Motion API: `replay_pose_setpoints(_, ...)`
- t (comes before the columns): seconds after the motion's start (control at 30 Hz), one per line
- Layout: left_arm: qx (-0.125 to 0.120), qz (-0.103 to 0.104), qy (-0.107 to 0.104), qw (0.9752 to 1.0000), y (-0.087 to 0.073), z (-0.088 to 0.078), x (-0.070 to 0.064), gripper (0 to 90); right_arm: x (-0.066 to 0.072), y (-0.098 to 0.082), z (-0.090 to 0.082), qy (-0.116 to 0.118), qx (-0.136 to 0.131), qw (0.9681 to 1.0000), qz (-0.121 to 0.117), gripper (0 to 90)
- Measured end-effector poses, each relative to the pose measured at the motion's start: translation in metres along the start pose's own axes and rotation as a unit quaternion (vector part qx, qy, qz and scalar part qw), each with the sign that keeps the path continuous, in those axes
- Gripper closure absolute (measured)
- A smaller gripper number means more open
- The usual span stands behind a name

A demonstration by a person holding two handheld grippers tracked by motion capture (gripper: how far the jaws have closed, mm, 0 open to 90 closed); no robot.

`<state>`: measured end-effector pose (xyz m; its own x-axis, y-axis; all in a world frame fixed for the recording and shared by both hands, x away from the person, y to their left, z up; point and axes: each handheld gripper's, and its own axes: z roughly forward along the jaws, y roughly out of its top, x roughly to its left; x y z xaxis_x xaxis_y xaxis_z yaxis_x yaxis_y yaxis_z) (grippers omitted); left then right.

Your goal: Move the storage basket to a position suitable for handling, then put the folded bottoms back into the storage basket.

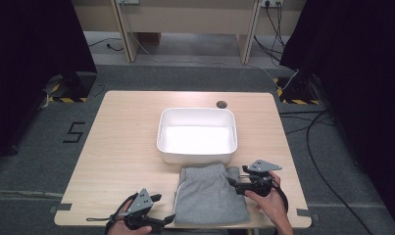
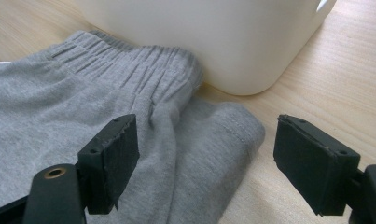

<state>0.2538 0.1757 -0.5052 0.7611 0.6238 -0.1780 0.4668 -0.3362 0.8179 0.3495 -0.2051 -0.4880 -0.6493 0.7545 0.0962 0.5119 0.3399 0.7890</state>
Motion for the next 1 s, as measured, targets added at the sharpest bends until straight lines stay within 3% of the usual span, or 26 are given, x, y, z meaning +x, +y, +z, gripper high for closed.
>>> replay_pose_setpoints(0.4, 0.011, -0.003, -0.024, 0.9997, -0.001, 0.014, -0.01, 14.6, 0.0, 0.0, 0.0, 0.002, -0.001, 1.0, 0.004, 23.2)
replay_pose_setpoints(0.57, 0.021, 0.015, -0.02, 0.9995, -0.005, 0.02, -0.018, 14.7, 0.003, 0.0, 0.001, 0.003, -0.001, 1.0, -0.004, 23.2)
replay_pose_setpoints(0.87, 0.033, 0.027, -0.001, 0.9991, -0.008, 0.031, -0.023, 14.5, 0.01, 0.001, 0.007, -0.006, 0.012, 0.9997, -0.02, 23.5)
replay_pose_setpoints(1.0, 0.032, 0.028, -0.011, 0.9991, -0.004, 0.037, -0.024, 15.0, 0.008, 0.001, 0.008, -0.007, 0.012, 0.9997, -0.021, 23.5)
